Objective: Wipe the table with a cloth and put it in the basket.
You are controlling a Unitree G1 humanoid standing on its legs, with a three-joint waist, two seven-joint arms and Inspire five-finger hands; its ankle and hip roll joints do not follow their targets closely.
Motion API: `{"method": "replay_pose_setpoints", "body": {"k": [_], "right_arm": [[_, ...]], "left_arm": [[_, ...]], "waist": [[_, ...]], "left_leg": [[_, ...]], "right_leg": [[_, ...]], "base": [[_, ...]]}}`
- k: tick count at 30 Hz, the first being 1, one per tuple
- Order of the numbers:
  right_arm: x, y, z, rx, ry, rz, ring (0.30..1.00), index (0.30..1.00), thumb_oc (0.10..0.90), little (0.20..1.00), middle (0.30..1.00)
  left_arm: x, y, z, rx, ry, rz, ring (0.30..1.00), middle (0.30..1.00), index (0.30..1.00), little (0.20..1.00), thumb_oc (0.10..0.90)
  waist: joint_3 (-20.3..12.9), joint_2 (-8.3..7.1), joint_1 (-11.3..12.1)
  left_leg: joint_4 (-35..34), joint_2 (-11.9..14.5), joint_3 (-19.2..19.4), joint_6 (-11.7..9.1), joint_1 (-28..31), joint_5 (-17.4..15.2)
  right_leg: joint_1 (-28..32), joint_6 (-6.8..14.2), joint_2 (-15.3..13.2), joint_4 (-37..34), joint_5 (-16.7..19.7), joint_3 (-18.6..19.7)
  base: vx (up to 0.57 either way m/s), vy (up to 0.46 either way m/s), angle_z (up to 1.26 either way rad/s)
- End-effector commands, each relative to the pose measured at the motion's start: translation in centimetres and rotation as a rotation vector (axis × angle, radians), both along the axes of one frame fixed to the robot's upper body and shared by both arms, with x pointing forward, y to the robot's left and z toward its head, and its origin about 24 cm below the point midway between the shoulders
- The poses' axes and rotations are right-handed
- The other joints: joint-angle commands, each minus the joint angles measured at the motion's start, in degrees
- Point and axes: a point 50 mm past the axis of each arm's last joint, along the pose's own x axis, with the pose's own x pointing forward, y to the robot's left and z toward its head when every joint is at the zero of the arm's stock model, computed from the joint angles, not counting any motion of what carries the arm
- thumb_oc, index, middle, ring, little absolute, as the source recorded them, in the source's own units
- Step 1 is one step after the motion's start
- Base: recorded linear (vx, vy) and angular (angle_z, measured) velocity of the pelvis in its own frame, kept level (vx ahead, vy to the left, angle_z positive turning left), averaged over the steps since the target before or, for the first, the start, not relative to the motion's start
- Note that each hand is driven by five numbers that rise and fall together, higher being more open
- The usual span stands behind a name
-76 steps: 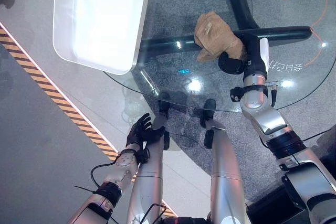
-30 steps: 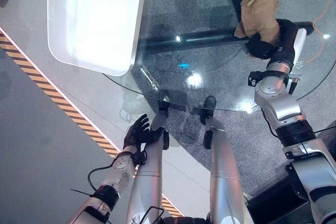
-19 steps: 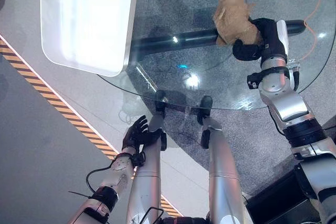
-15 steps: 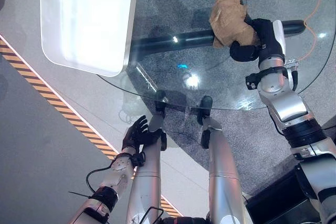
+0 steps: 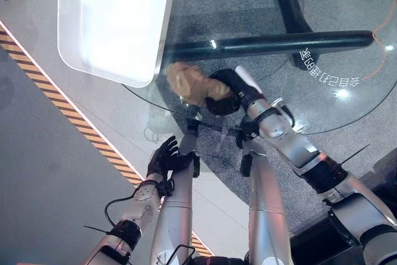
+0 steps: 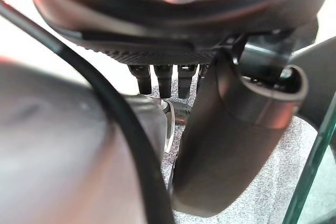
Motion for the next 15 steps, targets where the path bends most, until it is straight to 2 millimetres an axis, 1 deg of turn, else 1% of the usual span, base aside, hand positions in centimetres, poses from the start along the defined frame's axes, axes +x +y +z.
{"method": "replay_pose_setpoints", "body": {"k": [1, 7, 15], "right_arm": [[-1.7, 1.4, 2.9, 0.108, -0.136, 0.126, 0.300, 0.300, 0.100, 0.200, 0.300], [-1.7, 2.0, 2.4, 0.115, -0.118, 0.125, 0.300, 0.300, 0.100, 0.200, 0.300], [-1.3, 0.9, 2.3, 0.165, -0.127, 0.051, 0.300, 0.300, 0.100, 0.200, 0.300]], "left_arm": [[-3.0, -1.7, -2.5, -0.008, 0.091, -0.061, 0.900, 0.900, 0.900, 0.900, 0.800], [-2.9, -2.1, -2.6, -0.010, 0.096, -0.065, 0.900, 0.900, 0.900, 0.900, 0.800], [-3.0, -1.8, -2.6, -0.036, 0.093, -0.047, 0.900, 0.900, 0.900, 0.900, 0.800]], "waist": [[-1.1, 1.89, -0.2], [-1.1, 2.06, 0.0], [-1.1, 2.09, -0.1]], "left_leg": [[9.7, -3.2, 5.9, 4.2, -0.3, -10.8], [9.8, -3.2, 6.0, 4.3, -0.4, -10.8], [9.7, -3.2, 6.0, 4.2, -0.1, -10.8]], "right_leg": [[-0.8, 1.0, 2.6, -7.9, 7.4, -1.6], [-1.0, 1.0, 2.4, -7.6, 7.3, -1.7], [-0.9, 1.0, 2.3, -7.8, 7.6, -1.7]], "base": [[0.01, 0.003, 0.14], [0.01, 0.006, 0.05], [0.00, 0.000, 0.00]]}}
